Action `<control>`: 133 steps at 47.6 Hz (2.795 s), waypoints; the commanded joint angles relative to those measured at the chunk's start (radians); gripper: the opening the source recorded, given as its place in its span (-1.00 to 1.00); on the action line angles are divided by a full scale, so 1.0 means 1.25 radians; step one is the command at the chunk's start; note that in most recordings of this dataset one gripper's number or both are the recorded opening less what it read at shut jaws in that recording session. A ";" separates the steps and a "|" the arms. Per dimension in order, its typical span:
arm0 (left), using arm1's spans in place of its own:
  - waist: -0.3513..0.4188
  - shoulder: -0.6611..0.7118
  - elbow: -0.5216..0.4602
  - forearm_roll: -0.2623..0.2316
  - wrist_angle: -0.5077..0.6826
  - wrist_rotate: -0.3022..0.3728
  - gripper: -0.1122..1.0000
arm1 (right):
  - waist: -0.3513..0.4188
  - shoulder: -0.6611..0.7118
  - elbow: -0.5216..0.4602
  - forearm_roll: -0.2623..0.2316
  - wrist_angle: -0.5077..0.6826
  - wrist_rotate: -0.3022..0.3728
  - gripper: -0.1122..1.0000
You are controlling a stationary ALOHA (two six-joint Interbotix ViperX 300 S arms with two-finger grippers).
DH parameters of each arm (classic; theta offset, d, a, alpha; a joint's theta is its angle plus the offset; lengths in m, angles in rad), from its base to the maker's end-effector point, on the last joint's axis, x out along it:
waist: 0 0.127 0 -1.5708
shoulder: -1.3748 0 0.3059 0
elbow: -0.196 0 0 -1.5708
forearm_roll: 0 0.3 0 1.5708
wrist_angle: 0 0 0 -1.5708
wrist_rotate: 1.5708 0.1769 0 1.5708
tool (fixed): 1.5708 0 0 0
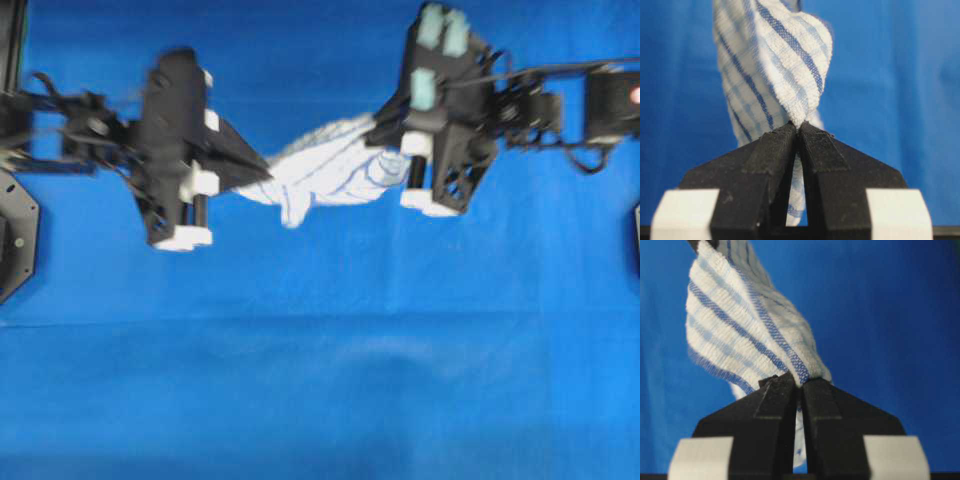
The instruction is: Lift the towel with both arms.
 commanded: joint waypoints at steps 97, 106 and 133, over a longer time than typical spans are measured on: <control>0.025 -0.069 -0.269 0.002 0.191 0.052 0.82 | 0.011 -0.092 -0.268 -0.022 0.200 -0.106 0.32; 0.025 -0.069 -0.196 0.002 0.142 0.048 0.82 | 0.012 -0.092 -0.196 -0.020 0.142 -0.103 0.32; 0.025 -0.061 0.018 0.002 -0.085 0.043 0.82 | -0.005 -0.092 0.066 -0.018 -0.121 0.000 0.32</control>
